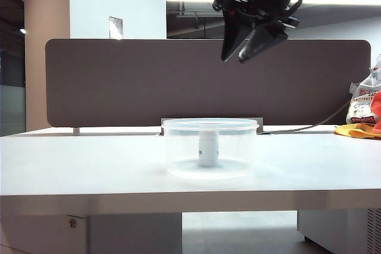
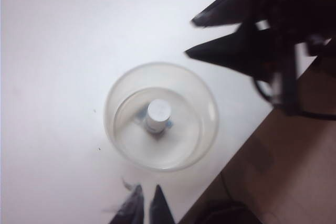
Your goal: Remove the lid of the round box, pick up the small white medicine bottle inside, and place it on the table.
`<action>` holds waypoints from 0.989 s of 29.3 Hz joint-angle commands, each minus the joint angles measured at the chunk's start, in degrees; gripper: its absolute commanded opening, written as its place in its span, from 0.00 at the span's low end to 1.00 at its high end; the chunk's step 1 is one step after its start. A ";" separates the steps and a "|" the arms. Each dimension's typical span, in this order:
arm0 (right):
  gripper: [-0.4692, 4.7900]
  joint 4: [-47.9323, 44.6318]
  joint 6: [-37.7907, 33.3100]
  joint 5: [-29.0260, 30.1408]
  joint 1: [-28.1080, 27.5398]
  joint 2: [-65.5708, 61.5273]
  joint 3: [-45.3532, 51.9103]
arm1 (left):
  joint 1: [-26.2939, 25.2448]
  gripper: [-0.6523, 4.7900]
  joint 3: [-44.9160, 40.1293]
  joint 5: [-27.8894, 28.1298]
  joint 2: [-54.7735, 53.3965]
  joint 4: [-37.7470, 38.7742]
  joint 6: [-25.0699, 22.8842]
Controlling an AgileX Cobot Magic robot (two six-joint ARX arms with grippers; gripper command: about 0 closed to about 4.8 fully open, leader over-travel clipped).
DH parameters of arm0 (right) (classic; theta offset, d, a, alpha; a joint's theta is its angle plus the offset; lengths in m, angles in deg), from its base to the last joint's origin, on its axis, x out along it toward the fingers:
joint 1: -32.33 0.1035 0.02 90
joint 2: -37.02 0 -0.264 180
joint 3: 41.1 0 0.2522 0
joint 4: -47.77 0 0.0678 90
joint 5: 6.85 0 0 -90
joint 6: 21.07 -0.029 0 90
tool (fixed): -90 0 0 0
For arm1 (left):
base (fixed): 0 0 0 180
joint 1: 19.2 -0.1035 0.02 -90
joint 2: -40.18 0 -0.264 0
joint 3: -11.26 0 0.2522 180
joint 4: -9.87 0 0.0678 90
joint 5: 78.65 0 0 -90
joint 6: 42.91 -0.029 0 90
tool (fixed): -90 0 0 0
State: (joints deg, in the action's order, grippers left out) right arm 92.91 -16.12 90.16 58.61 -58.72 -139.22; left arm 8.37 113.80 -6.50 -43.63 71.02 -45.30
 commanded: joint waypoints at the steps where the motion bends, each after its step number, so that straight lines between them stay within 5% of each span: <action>1: 0.68 3.52 0.00 -2.47 0.09 0.28 -0.24 | 0.07 0.18 0.42 -0.48 -3.74 -1.77 -0.37; 4: 0.74 6.54 0.00 -4.98 -0.70 0.33 -0.26 | 0.09 0.28 0.42 -1.81 -7.87 -2.08 0.09; 11: 0.79 10.47 -0.28 -4.44 -3.82 0.83 -0.33 | 0.11 0.30 0.42 -6.91 -15.82 -4.13 3.32; 12: 0.79 10.84 -0.28 -4.33 -4.44 1.03 -0.33 | 0.15 0.36 0.42 -7.08 -16.52 -4.70 3.87; 16: 0.79 11.37 -0.48 -3.87 -6.88 2.01 -0.33 | 0.59 0.97 0.44 -7.34 -18.93 -7.80 7.37; 23: 0.79 12.35 -0.66 -3.26 -9.38 3.26 -0.33 | 2.47 0.90 2.45 -6.36 -20.72 -11.26 7.54; 29: 0.79 13.09 -0.63 -3.48 -9.38 3.23 -0.31 | 5.16 0.89 12.35 -1.70 -25.81 -3.04 5.09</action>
State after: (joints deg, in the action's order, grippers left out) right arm 106.09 -16.71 86.84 49.21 -55.82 -139.33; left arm 12.94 124.35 -10.37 -68.37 64.80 -38.68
